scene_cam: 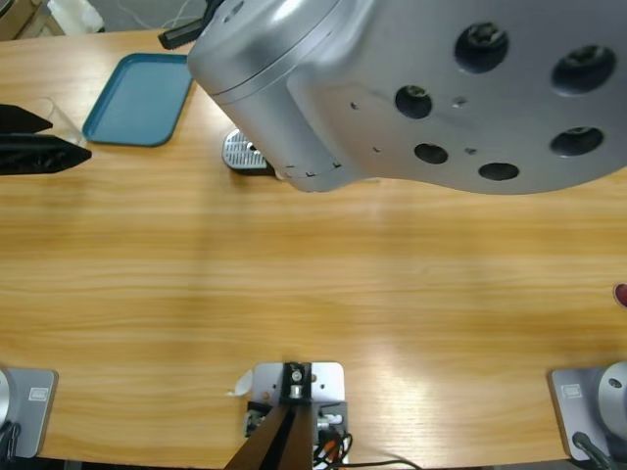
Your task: Pour coffee
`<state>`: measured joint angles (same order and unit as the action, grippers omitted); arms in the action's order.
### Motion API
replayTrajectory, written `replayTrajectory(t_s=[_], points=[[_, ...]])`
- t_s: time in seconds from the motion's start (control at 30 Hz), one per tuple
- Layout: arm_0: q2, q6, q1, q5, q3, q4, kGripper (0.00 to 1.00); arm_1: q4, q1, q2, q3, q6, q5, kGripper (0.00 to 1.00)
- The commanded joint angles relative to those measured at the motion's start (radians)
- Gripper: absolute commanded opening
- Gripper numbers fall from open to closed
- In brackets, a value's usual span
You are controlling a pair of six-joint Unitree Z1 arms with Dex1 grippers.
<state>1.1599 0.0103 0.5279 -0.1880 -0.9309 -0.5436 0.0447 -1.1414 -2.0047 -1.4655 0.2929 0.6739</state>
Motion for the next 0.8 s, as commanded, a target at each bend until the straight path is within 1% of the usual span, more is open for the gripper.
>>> replayTrajectory(t_s=[0.03,0.17,0.27,0.33,0.37,0.4,0.43,0.47,0.53,0.57,0.63,0.73,0.8], points=[[-0.017,-0.010,-0.002,-0.018,0.003,-0.022,0.890,0.004,-0.017,-0.156,0.100,0.020,-0.032,0.000],[-0.023,-0.010,-0.003,-0.015,0.002,-0.026,0.890,0.006,-0.017,-0.122,0.088,-0.009,-0.023,0.000],[-0.033,-0.012,-0.009,-0.011,0.003,-0.025,0.890,0.016,-0.017,-0.081,0.067,-0.084,-0.020,0.000],[-0.040,-0.011,-0.015,-0.010,0.003,-0.026,0.901,0.058,-0.017,-0.049,0.031,-0.138,-0.022,0.013],[-0.047,-0.011,-0.017,-0.010,0.003,-0.028,0.917,0.088,-0.015,-0.033,0.012,-0.154,-0.022,0.160],[-0.054,-0.010,-0.021,-0.008,0.003,-0.031,0.958,0.115,-0.013,-0.016,-0.005,-0.170,-0.021,0.296],[-0.060,-0.010,-0.024,-0.008,0.003,-0.035,0.986,0.134,-0.011,0.002,-0.017,-0.190,-0.020,0.405],[-0.069,-0.010,-0.027,-0.007,0.003,-0.040,0.987,0.152,-0.008,0.022,-0.024,-0.207,-0.018,0.518],[-0.085,-0.009,-0.030,0.003,0.004,-0.045,0.987,0.202,-0.003,0.061,-0.044,-0.232,-0.019,0.807],[-0.093,-0.008,-0.032,0.004,0.007,-0.046,0.987,0.231,-0.001,0.087,-0.055,-0.247,-0.020,0.922],[-0.107,-0.006,-0.036,0.004,0.008,-0.052,0.987,0.277,0.000,0.135,-0.064,-0.256,-0.020,0.996],[-0.124,0.002,-0.036,0.004,0.014,-0.059,0.987,0.335,0.000,0.208,-0.055,-0.252,-0.019,1.000],[-0.127,0.018,-0.042,0.003,0.015,-0.059,0.987,0.371,0.000,0.261,-0.041,-0.221,-0.020,1.000]])
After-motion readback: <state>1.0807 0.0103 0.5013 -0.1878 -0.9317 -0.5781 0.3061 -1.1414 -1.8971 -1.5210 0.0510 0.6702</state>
